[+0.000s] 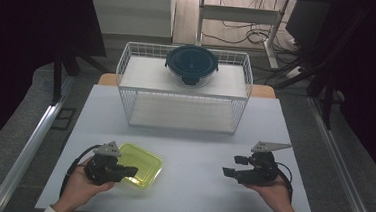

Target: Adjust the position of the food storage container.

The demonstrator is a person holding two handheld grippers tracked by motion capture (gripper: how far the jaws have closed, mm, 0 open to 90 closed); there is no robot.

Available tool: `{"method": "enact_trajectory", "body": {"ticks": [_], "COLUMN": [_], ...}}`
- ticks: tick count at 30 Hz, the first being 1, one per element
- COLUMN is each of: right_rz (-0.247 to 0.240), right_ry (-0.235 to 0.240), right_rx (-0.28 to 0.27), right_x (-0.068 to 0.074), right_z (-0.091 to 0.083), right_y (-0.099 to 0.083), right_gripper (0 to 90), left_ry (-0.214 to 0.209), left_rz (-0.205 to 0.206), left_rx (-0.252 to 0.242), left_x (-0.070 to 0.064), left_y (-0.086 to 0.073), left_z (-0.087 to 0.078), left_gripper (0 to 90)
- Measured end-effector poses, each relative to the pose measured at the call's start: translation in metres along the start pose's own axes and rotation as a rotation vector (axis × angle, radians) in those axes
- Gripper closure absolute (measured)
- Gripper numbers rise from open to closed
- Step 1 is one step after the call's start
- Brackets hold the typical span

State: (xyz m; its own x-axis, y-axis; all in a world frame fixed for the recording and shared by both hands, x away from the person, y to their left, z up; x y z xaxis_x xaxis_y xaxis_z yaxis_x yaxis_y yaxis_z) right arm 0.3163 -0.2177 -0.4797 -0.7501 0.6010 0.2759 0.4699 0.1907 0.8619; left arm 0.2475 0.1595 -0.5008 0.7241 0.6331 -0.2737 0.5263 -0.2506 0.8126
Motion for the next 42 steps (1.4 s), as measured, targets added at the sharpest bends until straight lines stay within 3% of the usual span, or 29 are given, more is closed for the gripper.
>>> {"method": "enact_trajectory", "body": {"ticks": [4,9,15,22,25,33,40,42], "right_rz": [0.006,0.011,0.015,0.018,0.016,0.015,0.012,0.012], "right_ry": [0.005,0.009,0.001,-0.005,-0.008,-0.025,-0.03,-0.03], "right_rx": [0.004,0.01,0.006,-0.002,-0.003,-0.02,-0.034,-0.035], "right_x": [0.001,0.001,-0.001,-0.001,-0.002,-0.003,-0.004,-0.004], "right_z": [0.0,-0.001,-0.003,-0.003,-0.003,-0.004,-0.006,-0.006], "right_y": [0.0,-0.001,-0.002,-0.001,-0.001,0.0,0.002,0.002], "right_gripper": [27.4,27.4,27.4,27.4,27.4,27.4,27.4,27.4], "left_ry": [-0.075,-0.105,-0.051,0.0,-0.007,0.046,0.014,0.008], "left_rz": [0.019,0.031,0.058,0.033,-0.007,0.015,0.002,0.005], "left_rx": [0.084,0.155,0.233,0.198,0.175,0.151,0.159,0.142], "left_x": [-0.008,-0.014,-0.011,-0.004,-0.004,-0.005,-0.011,-0.014], "left_y": [-0.013,-0.027,-0.043,-0.039,-0.037,-0.028,-0.03,-0.028], "left_z": [0.002,0.009,0.022,0.03,0.037,0.054,0.055,0.05], "left_gripper": [90.0,90.0,90.0,89.7,89.7,89.9,89.6,89.7]}}
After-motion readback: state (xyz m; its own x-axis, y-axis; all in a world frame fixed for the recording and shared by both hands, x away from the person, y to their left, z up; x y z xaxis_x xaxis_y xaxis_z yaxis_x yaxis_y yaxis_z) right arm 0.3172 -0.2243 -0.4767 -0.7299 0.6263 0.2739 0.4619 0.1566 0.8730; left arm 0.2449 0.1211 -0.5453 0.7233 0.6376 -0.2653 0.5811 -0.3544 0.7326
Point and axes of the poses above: each handheld gripper's, and its own axes: z roughly forward along the jaws, y roughly out of its top, x roughly to its left, the point moved 5 cm from there along z, roughly forward along the jaws, and after that the axes turned 15 degrees about -x, right-handed, at the moved point
